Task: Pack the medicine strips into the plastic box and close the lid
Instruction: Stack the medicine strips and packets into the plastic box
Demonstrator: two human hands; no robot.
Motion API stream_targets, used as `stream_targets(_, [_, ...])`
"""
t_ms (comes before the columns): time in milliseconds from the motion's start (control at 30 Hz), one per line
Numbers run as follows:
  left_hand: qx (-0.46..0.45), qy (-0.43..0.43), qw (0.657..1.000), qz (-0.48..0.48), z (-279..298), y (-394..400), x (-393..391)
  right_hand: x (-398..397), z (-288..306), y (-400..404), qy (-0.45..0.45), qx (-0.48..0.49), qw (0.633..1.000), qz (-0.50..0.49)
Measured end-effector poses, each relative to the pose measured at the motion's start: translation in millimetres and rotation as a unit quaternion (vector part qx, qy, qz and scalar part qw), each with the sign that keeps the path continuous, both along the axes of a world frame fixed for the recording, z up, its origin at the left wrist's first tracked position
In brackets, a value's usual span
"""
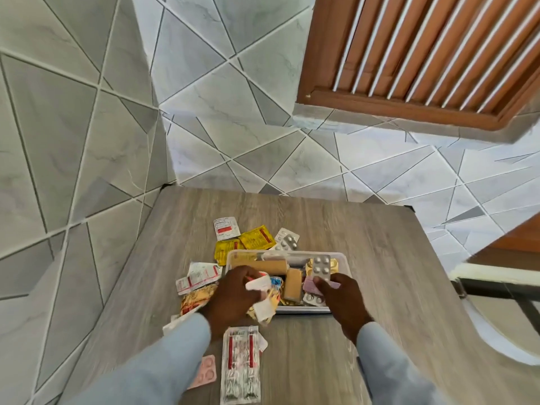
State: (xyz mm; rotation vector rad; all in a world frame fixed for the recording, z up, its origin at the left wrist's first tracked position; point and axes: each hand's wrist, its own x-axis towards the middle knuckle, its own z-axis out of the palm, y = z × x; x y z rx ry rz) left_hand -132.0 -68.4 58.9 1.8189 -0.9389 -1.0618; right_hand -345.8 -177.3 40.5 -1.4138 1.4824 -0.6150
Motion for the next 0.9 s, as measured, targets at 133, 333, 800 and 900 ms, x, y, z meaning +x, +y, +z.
stream_targets(133, [-0.029, 0.034, 0.999, 0.028, -6, -46, -35, 2, 12, -13, 0.024, -0.009, 1.0, 0.01])
stream_targets(333, [0.027, -0.154, 0.988, 0.002, -26, -74, -59, 0, 4, -36, 0.244, -0.001, 0.961, 0.129])
stream_targets(800, [-0.018, -0.266, 0.96, 0.082, -23, -41, -20, 7, -7, -17, 0.186, -0.177, 0.917, 0.304])
stream_targets(900, [0.002, -0.26, 0.944, 0.201, -19, 6, 16, 23, 1, 28, 0.095, -0.167, 0.899, 0.394])
